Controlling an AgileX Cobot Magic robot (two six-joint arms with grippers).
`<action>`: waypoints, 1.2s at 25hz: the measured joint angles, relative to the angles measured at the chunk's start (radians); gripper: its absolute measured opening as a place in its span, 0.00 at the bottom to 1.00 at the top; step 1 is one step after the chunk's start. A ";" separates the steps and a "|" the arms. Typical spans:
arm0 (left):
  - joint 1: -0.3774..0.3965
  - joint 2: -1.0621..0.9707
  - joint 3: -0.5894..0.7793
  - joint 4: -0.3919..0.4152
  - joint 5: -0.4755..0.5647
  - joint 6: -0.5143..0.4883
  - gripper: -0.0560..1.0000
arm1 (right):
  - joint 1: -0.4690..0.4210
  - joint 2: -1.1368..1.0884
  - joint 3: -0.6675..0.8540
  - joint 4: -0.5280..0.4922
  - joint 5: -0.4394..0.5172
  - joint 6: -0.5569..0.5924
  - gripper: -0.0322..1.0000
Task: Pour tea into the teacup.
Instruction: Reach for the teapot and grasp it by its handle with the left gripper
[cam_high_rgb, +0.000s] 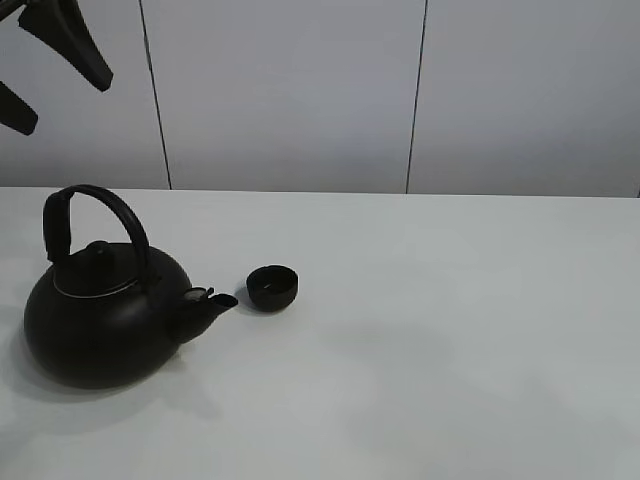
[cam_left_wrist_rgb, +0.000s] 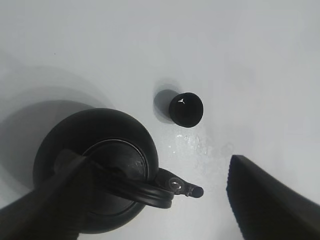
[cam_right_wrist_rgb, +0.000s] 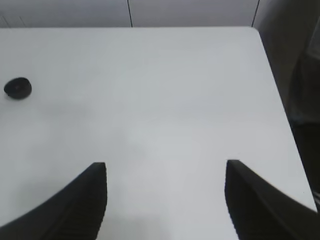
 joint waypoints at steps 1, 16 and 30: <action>0.000 0.000 0.000 0.000 0.000 0.000 0.56 | 0.000 -0.005 0.035 0.001 -0.003 0.000 0.48; 0.000 0.000 0.000 0.000 -0.001 0.000 0.56 | 0.000 -0.066 0.267 0.018 -0.111 0.000 0.48; 0.000 0.000 0.000 0.000 -0.001 0.000 0.56 | 0.026 -0.066 0.298 0.027 -0.171 0.000 0.48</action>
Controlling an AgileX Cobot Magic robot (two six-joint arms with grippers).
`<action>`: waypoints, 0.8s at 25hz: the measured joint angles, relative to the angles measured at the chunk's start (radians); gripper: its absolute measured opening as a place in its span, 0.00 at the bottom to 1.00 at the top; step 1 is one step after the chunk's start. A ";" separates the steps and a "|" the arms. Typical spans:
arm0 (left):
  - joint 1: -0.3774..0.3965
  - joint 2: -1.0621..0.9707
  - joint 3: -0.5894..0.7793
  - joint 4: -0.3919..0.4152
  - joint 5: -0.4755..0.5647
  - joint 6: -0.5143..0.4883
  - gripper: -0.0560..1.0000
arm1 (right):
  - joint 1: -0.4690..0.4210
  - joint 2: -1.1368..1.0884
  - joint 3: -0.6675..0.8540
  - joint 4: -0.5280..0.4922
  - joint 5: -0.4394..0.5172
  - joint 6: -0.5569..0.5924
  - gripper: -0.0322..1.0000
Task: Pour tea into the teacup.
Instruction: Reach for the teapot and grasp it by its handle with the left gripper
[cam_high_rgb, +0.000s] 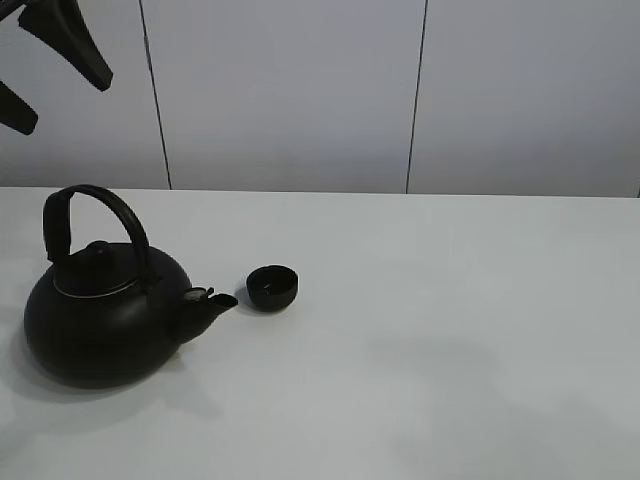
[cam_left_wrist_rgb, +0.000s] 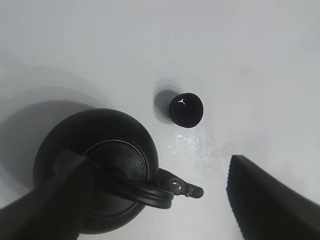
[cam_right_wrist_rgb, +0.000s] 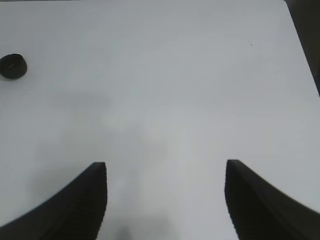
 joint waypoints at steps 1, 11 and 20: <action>0.000 0.000 0.000 0.000 -0.001 0.000 0.56 | 0.000 0.000 0.000 0.000 -0.001 0.000 0.48; 0.000 0.000 0.000 0.000 -0.001 0.000 0.56 | 0.000 0.000 0.000 0.000 -0.008 0.000 0.48; 0.000 0.000 0.000 0.000 -0.002 0.000 0.56 | 0.000 0.000 0.000 0.000 -0.008 0.000 0.48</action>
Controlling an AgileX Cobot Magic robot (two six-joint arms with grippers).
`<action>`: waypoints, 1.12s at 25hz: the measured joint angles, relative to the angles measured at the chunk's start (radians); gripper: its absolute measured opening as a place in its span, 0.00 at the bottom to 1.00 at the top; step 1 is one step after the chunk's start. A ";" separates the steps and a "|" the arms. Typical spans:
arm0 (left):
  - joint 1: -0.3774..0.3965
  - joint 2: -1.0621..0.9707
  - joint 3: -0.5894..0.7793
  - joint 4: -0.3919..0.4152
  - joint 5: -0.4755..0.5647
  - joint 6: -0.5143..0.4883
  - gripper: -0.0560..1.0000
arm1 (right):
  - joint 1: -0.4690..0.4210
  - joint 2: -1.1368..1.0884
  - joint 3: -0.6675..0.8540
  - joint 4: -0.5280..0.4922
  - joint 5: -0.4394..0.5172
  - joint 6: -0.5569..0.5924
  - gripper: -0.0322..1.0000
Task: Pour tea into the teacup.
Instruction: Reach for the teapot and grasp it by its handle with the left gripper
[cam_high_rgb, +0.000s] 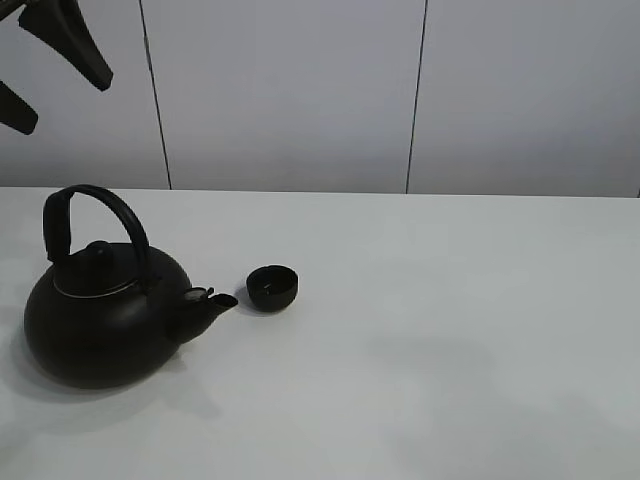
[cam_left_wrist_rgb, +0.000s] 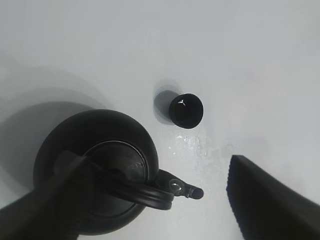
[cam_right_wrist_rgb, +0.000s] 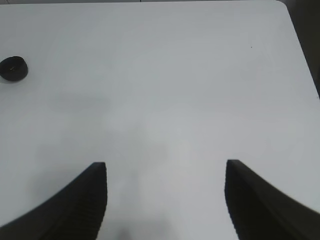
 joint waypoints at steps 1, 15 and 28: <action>0.000 0.000 0.000 0.000 -0.001 0.000 0.56 | 0.000 0.000 0.000 0.000 0.000 0.001 0.48; 0.000 0.000 0.000 -0.001 -0.199 0.001 0.56 | 0.000 0.000 0.000 0.000 0.000 0.001 0.48; -0.010 -0.008 0.000 0.097 -0.371 0.102 0.56 | 0.000 0.000 0.000 0.000 0.000 0.001 0.48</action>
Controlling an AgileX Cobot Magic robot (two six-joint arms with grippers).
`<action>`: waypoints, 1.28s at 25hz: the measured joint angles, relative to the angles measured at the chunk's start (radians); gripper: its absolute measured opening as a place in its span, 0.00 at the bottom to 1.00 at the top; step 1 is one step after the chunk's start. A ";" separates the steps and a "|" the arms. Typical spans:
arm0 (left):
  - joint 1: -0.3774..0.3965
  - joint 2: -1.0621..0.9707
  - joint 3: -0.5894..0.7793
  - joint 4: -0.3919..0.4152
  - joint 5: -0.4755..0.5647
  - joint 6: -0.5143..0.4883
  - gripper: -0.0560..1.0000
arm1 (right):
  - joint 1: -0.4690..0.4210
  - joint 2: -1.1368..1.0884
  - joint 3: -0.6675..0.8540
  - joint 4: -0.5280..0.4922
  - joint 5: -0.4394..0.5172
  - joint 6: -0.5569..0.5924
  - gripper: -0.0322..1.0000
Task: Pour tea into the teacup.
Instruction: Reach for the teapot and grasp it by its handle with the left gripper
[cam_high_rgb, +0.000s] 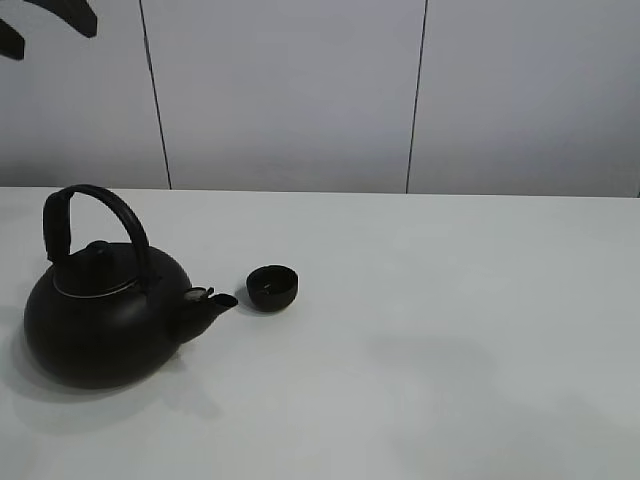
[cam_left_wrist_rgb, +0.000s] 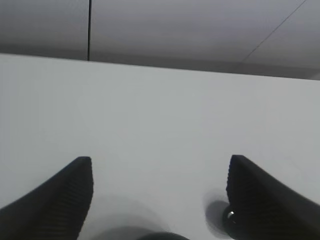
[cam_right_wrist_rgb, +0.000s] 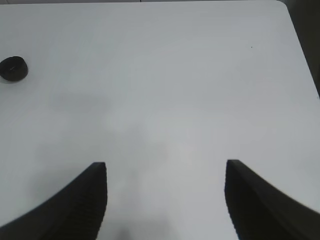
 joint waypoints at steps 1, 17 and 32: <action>-0.007 -0.012 0.000 0.022 -0.021 0.008 0.56 | 0.000 0.000 0.000 0.000 0.000 0.000 0.48; -0.088 -0.432 0.427 0.601 -0.482 -0.268 0.49 | 0.000 0.000 0.000 0.000 -0.003 0.000 0.48; 0.092 -0.313 0.775 1.318 -1.138 -0.941 0.48 | 0.000 0.000 0.000 0.000 -0.004 0.000 0.48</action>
